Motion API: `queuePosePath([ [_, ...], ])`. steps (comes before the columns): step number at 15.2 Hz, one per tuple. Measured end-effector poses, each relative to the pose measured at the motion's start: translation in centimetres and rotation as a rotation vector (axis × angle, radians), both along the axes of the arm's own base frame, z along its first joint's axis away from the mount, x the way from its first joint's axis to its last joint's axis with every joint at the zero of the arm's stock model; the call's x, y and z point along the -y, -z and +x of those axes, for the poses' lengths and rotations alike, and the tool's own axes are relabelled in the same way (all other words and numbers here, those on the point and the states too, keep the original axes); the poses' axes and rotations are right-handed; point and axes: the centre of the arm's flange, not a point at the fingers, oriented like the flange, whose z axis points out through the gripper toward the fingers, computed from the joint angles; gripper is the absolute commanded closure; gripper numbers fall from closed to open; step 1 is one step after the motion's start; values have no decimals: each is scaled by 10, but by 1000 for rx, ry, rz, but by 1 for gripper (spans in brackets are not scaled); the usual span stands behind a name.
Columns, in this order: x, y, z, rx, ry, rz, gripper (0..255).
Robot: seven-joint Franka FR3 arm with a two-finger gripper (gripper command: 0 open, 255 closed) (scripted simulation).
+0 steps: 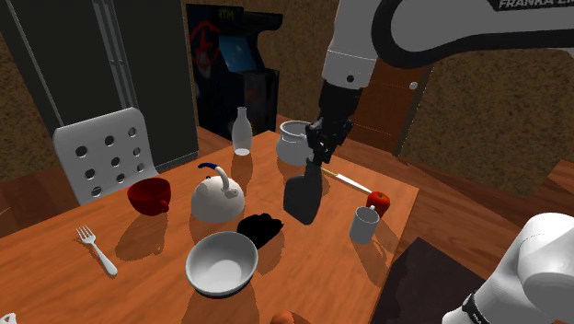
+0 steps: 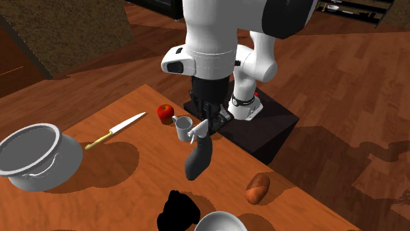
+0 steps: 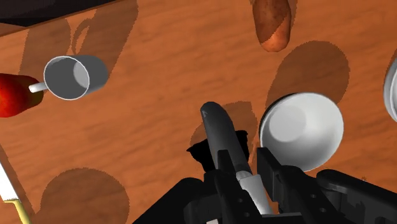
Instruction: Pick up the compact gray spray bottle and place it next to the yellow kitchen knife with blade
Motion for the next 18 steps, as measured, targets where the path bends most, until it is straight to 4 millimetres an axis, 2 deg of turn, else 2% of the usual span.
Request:
queuePosePath([
  [18, -1, -94, 1, 0, 0, 0, 255],
])
